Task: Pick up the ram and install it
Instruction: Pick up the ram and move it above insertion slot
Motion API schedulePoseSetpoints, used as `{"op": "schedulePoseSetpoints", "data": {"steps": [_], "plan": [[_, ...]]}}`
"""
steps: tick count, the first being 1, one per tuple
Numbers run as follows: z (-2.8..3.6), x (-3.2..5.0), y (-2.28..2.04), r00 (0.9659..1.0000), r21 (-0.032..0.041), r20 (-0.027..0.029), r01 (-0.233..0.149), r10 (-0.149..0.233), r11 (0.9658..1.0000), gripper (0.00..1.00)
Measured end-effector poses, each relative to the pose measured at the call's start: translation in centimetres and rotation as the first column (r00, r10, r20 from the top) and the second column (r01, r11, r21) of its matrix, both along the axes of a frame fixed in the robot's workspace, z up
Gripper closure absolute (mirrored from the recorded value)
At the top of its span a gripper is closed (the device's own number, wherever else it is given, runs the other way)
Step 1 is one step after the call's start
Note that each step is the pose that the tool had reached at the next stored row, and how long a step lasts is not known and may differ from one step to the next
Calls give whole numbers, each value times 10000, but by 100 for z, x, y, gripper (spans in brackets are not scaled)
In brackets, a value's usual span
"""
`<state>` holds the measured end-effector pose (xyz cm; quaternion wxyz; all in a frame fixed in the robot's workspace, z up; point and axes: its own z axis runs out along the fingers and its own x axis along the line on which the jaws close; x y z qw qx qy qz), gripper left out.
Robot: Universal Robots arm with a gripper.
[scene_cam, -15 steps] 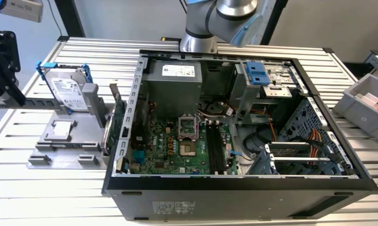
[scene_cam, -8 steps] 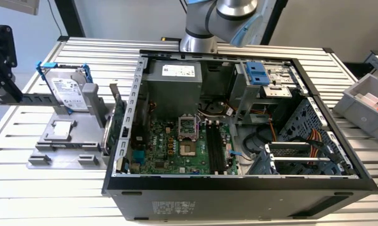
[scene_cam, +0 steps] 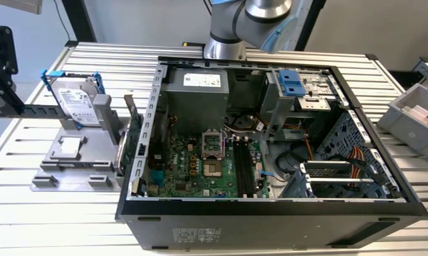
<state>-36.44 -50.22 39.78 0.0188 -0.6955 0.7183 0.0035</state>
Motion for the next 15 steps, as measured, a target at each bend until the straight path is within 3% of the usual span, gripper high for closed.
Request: {"op": "schedulePoseSetpoints", "data": {"steps": [15], "plan": [[0, 155, 0, 10000, 0, -44, 1, -1, 10000, 100]]}}
